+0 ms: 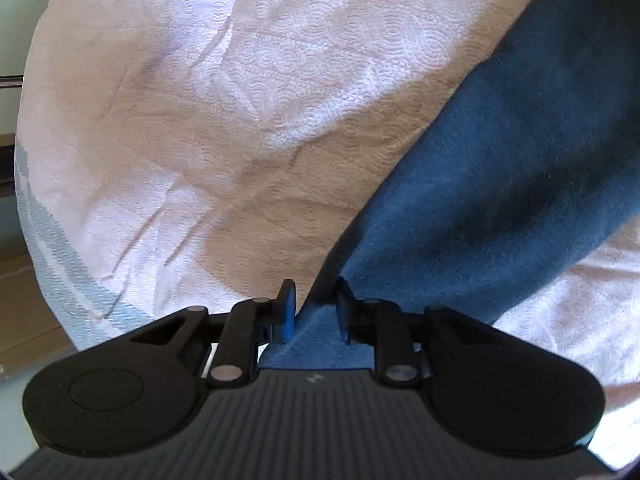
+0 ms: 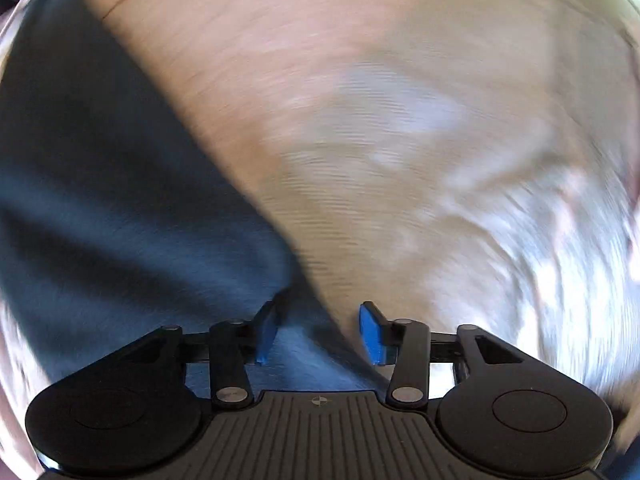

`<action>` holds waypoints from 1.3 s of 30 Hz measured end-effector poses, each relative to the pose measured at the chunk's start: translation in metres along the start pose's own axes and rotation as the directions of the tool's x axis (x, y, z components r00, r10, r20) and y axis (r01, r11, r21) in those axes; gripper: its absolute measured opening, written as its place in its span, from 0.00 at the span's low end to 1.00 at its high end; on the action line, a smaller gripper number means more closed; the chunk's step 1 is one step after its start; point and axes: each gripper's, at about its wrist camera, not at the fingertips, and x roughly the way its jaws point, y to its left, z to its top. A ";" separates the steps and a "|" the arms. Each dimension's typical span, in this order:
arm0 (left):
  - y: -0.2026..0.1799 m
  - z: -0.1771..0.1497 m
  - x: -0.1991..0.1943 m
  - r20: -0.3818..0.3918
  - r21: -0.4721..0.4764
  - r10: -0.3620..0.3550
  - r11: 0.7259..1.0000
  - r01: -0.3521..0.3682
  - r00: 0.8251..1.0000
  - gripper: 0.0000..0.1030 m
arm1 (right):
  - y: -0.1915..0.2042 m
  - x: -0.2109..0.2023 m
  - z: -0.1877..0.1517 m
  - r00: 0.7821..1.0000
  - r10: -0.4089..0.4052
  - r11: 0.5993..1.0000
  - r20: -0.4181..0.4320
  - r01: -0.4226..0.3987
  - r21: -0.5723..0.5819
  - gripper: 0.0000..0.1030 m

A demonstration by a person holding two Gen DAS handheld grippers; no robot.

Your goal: Fold clothes

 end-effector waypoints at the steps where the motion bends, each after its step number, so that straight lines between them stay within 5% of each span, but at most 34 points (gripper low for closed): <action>1: -0.002 0.002 -0.003 -0.004 0.015 0.009 1.000 -0.009 1.000 0.21 | -0.007 -0.007 -0.006 1.000 -0.006 0.998 0.020 0.005 0.060 0.44; 6: -0.016 0.014 -0.042 0.053 0.052 0.084 0.995 -0.087 0.995 0.27 | -0.024 -0.050 -0.049 0.991 -0.068 0.937 0.113 0.025 0.349 0.44; 11: -0.060 0.041 -0.097 0.195 0.084 0.063 0.993 -0.081 0.979 0.28 | -0.016 -0.065 -0.116 0.983 -0.034 0.767 0.179 -0.089 0.636 0.46; 14: -0.103 0.070 -0.133 0.300 0.092 -0.054 0.995 0.027 0.952 0.29 | 0.000 -0.060 -0.147 0.978 0.016 0.675 0.207 -0.163 0.719 0.46; 18: -0.173 0.110 -0.176 0.395 0.185 -0.203 0.973 0.139 0.896 0.31 | 0.013 -0.044 -0.172 0.975 0.034 0.594 0.221 -0.198 0.780 0.46; 21: -0.210 0.116 -0.194 0.403 0.254 -0.231 0.958 0.134 0.886 0.31 | 0.012 -0.045 -0.186 0.977 0.010 0.611 0.212 -0.174 0.773 0.46; 30: -0.242 0.036 -0.187 0.348 0.140 -0.122 0.987 0.077 0.930 0.36 | 0.048 -0.095 -0.145 0.959 -0.120 0.775 0.256 -0.071 0.628 0.46; 35: -0.241 -0.017 -0.158 0.322 0.065 -0.034 0.998 0.014 0.946 0.44 | 0.109 -0.094 -0.097 0.953 -0.039 0.850 0.301 -0.127 0.511 0.46; 39: -0.218 -0.066 -0.113 0.315 0.023 0.104 0.993 -0.118 0.943 0.45 | 0.168 -0.093 -0.057 0.946 0.015 0.888 0.323 -0.161 0.430 0.46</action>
